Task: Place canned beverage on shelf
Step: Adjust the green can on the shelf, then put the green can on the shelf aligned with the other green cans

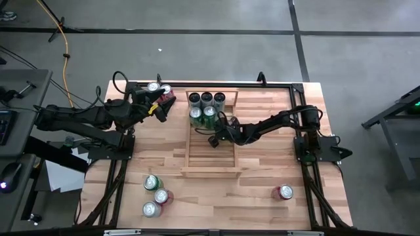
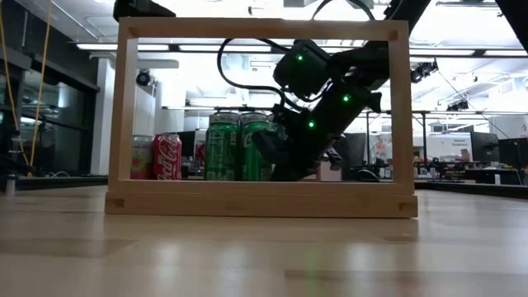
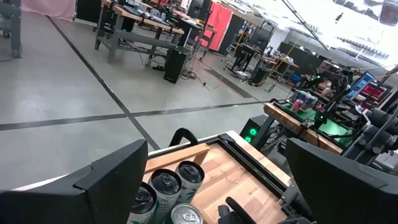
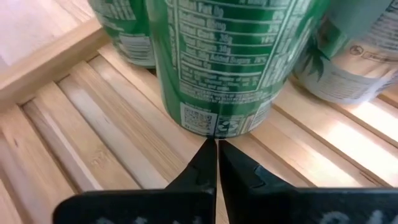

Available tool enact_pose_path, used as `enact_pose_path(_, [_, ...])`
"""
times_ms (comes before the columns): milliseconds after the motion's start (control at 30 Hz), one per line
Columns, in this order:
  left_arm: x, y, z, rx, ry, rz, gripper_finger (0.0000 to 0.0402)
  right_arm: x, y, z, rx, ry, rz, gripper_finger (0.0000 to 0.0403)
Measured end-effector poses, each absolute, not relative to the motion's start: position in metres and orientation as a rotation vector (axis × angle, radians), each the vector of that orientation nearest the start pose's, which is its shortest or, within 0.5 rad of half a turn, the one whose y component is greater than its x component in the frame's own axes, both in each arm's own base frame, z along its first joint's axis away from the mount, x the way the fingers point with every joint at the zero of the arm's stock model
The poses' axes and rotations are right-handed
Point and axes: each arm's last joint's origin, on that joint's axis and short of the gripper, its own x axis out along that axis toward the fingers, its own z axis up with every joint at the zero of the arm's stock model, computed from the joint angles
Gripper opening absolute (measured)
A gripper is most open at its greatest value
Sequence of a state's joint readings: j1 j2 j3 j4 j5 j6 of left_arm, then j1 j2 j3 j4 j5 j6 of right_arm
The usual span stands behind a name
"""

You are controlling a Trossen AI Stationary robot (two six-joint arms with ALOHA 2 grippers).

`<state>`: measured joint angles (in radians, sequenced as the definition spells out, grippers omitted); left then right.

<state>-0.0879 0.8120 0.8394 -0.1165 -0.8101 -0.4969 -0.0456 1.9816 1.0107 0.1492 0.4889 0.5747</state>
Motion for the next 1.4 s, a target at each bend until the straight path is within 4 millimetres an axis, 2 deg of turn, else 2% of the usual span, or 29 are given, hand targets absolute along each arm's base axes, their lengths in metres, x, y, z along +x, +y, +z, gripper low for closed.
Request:
enact_pose_path(200, [0.170, 0.006, 0.354, -0.436, -0.100, 0.725, 0.0370, 0.374, -0.029, 0.107, 0.344, 0.686, -0.685, 0.0000])
enact_pose_path(767, [0.170, 0.006, 0.354, -0.435, -0.099, 0.726, 0.0370, 0.379, -0.033, 0.113, 0.376, 0.598, -0.692, 0.0000])
enact_pose_path(1167, [0.170, 0.006, 0.354, -0.434, -0.096, 0.726, 0.0370, 0.373, -0.023, 0.114, 0.376, 0.718, -0.596, 0.0000])
enact_pose_path(1300, [0.170, 0.006, 0.352, -0.443, -0.078, 0.712, 0.0370, 0.361, -0.017, 0.127, 0.379, 0.828, -0.551, 0.0000])
enact_pose_path(1400, [0.169, 0.005, 0.350, -0.437, -0.046, 0.679, 0.0370, 0.345, -0.012, 0.148, 0.311, 0.923, -0.526, 0.0000])
